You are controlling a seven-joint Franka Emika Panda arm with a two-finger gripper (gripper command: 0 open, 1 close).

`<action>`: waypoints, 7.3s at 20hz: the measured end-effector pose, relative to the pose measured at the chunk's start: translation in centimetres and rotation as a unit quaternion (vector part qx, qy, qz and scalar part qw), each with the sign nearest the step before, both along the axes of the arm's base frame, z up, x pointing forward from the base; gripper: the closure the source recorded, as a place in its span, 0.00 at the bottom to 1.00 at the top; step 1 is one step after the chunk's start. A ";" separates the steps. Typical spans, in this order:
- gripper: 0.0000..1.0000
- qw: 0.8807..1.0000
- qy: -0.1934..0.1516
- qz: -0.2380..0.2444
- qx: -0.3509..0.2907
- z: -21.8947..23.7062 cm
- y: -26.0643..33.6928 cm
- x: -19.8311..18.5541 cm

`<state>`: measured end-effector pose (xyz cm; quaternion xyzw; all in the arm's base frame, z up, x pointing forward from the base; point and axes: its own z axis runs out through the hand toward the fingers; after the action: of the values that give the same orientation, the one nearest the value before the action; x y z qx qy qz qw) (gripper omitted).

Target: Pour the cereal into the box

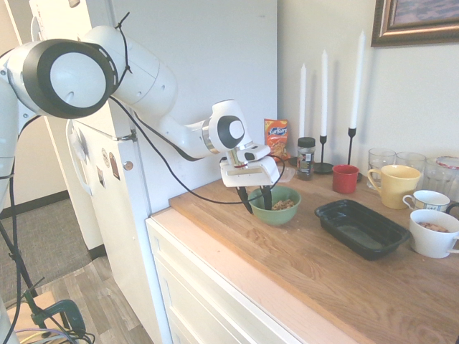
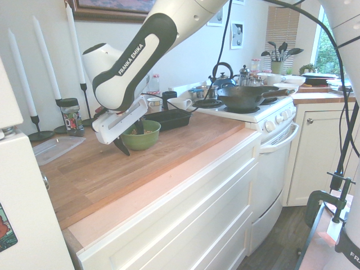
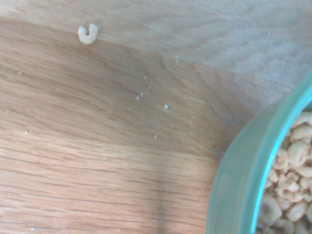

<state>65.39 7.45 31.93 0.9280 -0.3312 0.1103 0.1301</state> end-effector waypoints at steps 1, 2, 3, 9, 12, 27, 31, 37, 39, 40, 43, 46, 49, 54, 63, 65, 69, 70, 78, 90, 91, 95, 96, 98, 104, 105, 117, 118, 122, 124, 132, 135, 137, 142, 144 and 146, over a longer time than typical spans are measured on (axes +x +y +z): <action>1.00 1.000 0.000 0.000 0.000 0.0 0.0 0.0; 1.00 1.000 0.001 0.000 0.000 -0.1 0.0 0.0; 1.00 1.000 0.002 0.000 0.000 -0.2 0.0 0.0; 1.00 1.000 0.003 -0.004 -0.003 -0.4 -0.6 0.1; 1.00 1.000 0.002 -0.006 -0.003 -0.5 -0.9 0.1; 1.00 0.998 -0.001 -0.034 0.059 3.5 -2.0 -1.2; 1.00 0.997 -0.011 -0.035 0.069 6.4 -2.2 -2.2; 1.00 0.994 -0.036 -0.038 0.094 10.4 -3.7 -1.9; 1.00 0.992 -0.045 -0.042 0.110 12.2 -4.7 -1.2; 1.00 0.991 -0.049 -0.044 0.120 13.1 -5.5 -0.8; 1.00 0.985 -0.057 -0.052 0.152 15.5 -8.4 0.9; 1.00 0.981 -0.059 -0.061 0.175 16.4 -11.2 2.9; 1.00 0.976 -0.057 -0.069 0.197 16.5 -13.5 4.6; 1.00 0.966 -0.055 -0.084 0.239 17.0 -18.6 6.4; 1.00 0.926 -0.044 -0.098 0.362 14.6 -25.7 7.7; 1.00 0.915 -0.042 -0.094 0.390 13.9 -26.8 7.8; 1.00 0.890 -0.043 -0.079 0.447 11.9 -28.5 8.1; 1.00 0.886 -0.043 -0.079 0.455 11.5 -28.9 8.1; 1.00 0.848 -0.058 -0.076 0.521 10.4 -32.0 7.6; 1.00 0.790 -0.066 -0.067 0.606 9.4 -35.8 6.1; 1.00 0.785 -0.067 -0.065 0.613 9.5 -36.1 6.0; 1.00 0.759 -0.070 -0.056 0.645 9.8 -37.1 5.4; 1.00 0.754 -0.071 -0.054 0.651 9.9 -37.4 5.2; 1.00 0.746 -0.073 -0.049 0.661 10.2 -37.8 5.0; 1.00 0.730 -0.069 -0.042 0.678 9.4 -37.9 5.1; 1.00 0.728 -0.071 -0.042 0.681 9.4 -38.1 5.1; 1.00 0.743 -0.059 -0.044 0.665 10.5 -37.3 5.6; 1.00 0.755 -0.058 -0.043 0.652 11.0 -36.8 5.9; 1.00 0.817 -0.055 -0.039 0.573 13.7 -33.9 7.1; 1.00 0.843 -0.047 -0.035 0.535 15.2 -31.9 7.6; 1.00 0.941 -0.016 -0.024 0.337 19.5 -21.5 9.4; 1.00 0.966 -0.012 -0.019 0.258 20.3 -17.9 9.9; 1.00 0.977 -0.013 -0.018 0.214 20.3 -15.8 10.3; 1.00 0.991 -0.015 -0.011 0.130 19.5 -10.7 11.3; 1.00 0.995 -0.018 -0.006 0.100 18.3 -8.6 12.0; 1.00 0.997 -0.020 -0.002 0.075 16.8 -6.4 12.5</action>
<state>77.94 1.08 48.74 0.9321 -0.3428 0.1035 0.0539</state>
